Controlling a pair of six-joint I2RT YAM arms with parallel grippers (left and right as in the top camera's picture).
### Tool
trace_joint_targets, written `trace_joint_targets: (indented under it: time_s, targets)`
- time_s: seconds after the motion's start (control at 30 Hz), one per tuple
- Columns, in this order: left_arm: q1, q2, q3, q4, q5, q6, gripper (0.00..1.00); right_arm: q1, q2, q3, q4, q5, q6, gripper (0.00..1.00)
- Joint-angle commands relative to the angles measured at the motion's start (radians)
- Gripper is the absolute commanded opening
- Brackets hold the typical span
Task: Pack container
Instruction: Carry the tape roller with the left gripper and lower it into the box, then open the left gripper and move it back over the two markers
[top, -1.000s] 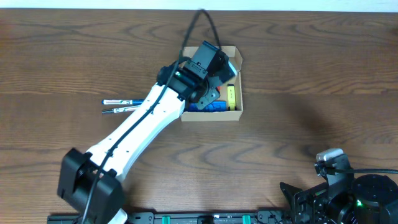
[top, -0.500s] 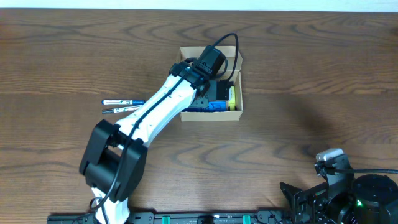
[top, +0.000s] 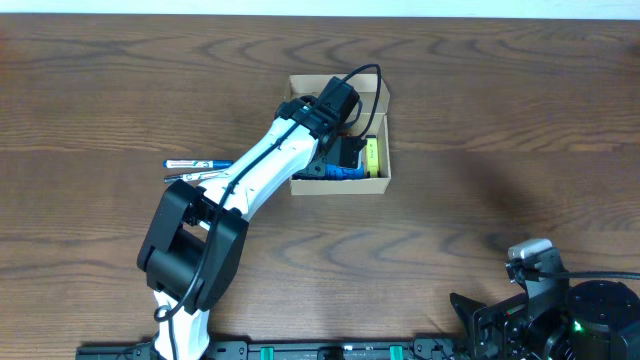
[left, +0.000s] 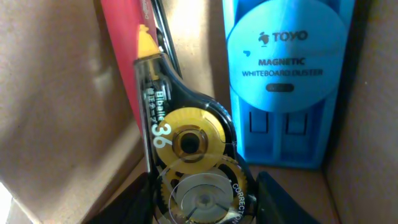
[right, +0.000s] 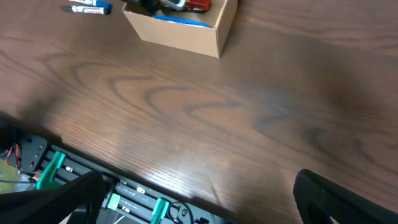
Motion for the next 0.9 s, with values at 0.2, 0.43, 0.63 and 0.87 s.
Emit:
trace_joint_targets:
  time_s: [0.2, 0.43, 0.63, 0.87]
  targets:
    - [0.002, -0.006, 0.022, -0.016, -0.011, -0.031, 0.61, -0.003, -0.001, 0.002, -0.002, -0.007, -0.008, 0.99]
    - [-0.018, -0.111, 0.030, -0.019, -0.014, -0.137, 0.62, -0.003, -0.001, 0.002, -0.002, -0.007, -0.008, 0.99]
    - [-0.038, -0.282, 0.036, -0.019, -0.044, -0.320, 0.76, -0.003, -0.001, 0.002, -0.002, -0.007, -0.008, 0.99]
    - [0.011, -0.470, 0.036, -0.058, -0.059, -0.719, 0.78, -0.003, -0.001, 0.002, -0.002, -0.007, -0.008, 0.99]
